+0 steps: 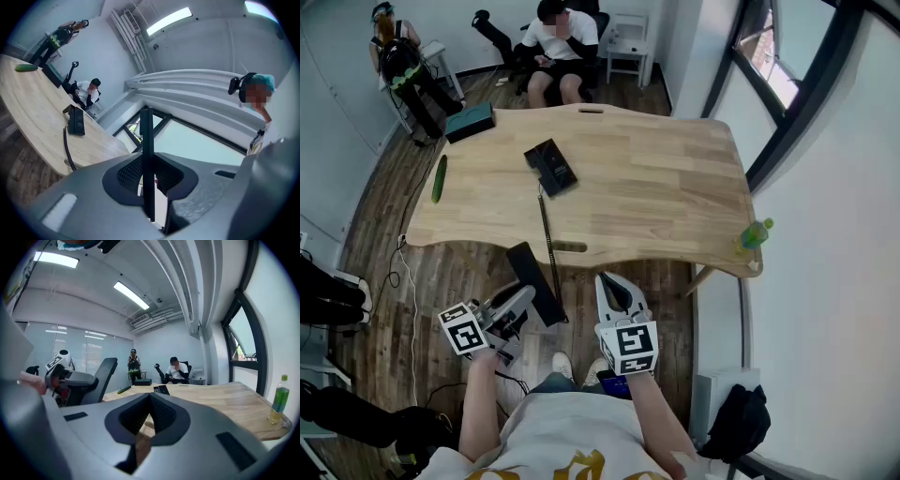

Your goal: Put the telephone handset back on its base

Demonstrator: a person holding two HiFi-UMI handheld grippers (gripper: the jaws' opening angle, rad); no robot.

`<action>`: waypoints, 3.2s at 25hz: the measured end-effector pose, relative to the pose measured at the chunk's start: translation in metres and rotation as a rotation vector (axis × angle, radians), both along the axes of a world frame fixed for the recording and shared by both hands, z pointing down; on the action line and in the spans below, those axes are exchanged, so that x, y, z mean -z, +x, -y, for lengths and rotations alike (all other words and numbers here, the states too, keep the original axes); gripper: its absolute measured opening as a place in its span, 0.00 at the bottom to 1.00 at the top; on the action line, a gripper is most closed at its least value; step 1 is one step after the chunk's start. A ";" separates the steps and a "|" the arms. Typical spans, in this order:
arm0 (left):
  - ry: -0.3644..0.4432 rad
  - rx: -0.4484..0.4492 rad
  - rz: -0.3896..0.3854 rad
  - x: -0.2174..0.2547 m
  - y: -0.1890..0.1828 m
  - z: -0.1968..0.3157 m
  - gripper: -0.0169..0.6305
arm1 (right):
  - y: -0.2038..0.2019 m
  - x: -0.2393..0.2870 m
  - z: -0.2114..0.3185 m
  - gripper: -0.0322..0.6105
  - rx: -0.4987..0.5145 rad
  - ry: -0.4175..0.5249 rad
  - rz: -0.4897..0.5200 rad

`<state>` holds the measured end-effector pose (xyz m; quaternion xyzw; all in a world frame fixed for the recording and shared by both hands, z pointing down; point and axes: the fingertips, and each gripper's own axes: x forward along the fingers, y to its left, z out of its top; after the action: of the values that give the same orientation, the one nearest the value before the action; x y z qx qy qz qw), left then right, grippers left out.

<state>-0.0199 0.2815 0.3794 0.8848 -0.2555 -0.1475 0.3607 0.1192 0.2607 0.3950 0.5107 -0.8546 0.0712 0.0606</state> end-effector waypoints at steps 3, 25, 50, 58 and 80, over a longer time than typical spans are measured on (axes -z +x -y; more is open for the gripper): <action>0.001 -0.008 0.008 -0.001 0.004 -0.003 0.14 | 0.002 -0.002 -0.003 0.06 0.000 -0.007 -0.005; -0.013 -0.030 0.013 -0.001 0.023 0.009 0.14 | 0.035 0.004 0.000 0.06 -0.046 0.047 -0.055; -0.068 -0.065 -0.058 -0.024 -0.012 0.262 0.14 | -0.005 -0.030 0.242 0.06 -0.062 -0.055 -0.103; -0.114 -0.033 -0.121 -0.043 -0.041 0.333 0.14 | -0.036 -0.048 0.311 0.06 -0.049 -0.097 -0.126; -0.138 0.011 -0.207 -0.049 -0.057 0.362 0.14 | -0.041 -0.052 0.339 0.06 -0.087 -0.092 -0.130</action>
<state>-0.0769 -0.0806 0.4289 0.8366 -0.2312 -0.2219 0.4442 0.0782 -0.0788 0.4465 0.5477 -0.8217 0.0799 0.1362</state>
